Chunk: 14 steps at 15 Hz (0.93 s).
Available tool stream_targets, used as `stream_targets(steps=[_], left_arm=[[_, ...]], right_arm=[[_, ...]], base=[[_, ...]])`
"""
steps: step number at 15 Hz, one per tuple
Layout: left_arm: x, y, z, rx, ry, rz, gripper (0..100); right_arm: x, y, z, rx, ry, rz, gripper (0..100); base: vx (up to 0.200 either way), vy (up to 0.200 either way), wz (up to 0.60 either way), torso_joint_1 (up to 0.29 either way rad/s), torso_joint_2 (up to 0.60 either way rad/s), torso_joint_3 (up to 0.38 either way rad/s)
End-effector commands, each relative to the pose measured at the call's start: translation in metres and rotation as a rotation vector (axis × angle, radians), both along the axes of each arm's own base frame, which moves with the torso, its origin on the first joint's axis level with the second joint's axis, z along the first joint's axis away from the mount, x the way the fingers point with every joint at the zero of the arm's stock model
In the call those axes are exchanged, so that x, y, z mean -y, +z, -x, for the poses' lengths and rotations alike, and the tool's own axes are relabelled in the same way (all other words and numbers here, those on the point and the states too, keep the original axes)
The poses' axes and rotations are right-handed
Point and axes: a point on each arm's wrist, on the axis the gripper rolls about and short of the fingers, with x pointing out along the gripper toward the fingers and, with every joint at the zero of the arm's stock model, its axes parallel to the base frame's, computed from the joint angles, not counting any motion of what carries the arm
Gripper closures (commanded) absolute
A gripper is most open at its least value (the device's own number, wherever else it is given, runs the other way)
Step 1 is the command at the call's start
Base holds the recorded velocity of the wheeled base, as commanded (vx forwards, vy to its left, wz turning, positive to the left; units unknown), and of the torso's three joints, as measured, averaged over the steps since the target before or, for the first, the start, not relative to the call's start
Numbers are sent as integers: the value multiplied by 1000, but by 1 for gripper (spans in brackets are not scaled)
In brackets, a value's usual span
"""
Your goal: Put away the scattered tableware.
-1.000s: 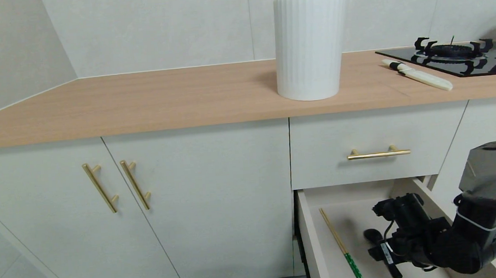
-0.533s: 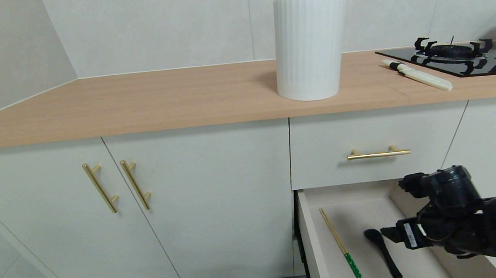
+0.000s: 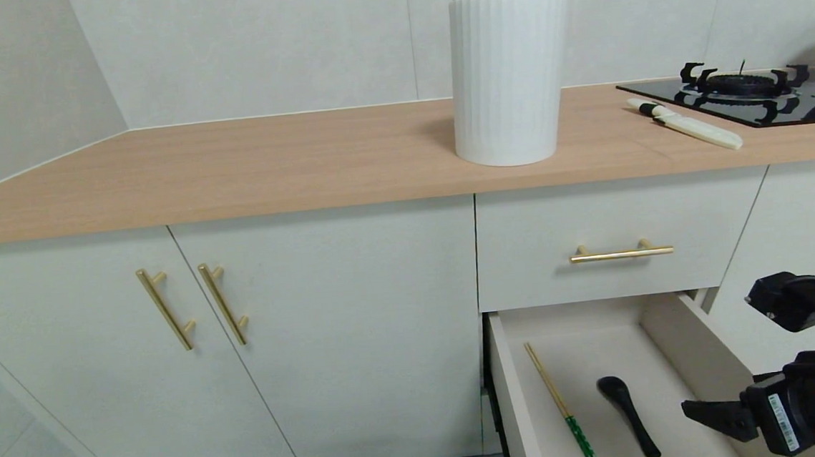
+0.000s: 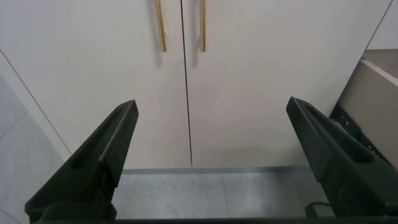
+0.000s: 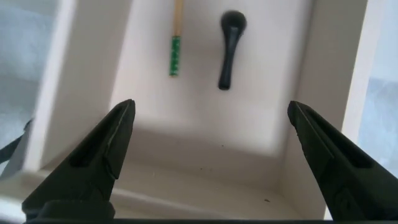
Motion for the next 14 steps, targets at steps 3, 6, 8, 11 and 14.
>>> stream_targets(steps=[3,6,8,11,14], left_arm=[[0,0,0,-1,0,1,0],[0,0,0,-1,0,1,0],[0,0,0,-1,0,1,0],[0,0,0,-1,0,2,0],[0,0,0,-1,0,2,0]], right_arm=[[1,6,11,19,28,-4,0],[-2,5,17,-8,64,10,0],[-4,5,24,-22,96,17,0],[-6,-4,34,-91,200,58,0],[-3,-17,45,-145,357,105,0]], base=[[-133,0,0,3,0,0],[-200,0,0,2,5,2],[-200,0,0,5,2,2],[-67,0,0,1,1,1],[0,0,0,0,0,0]])
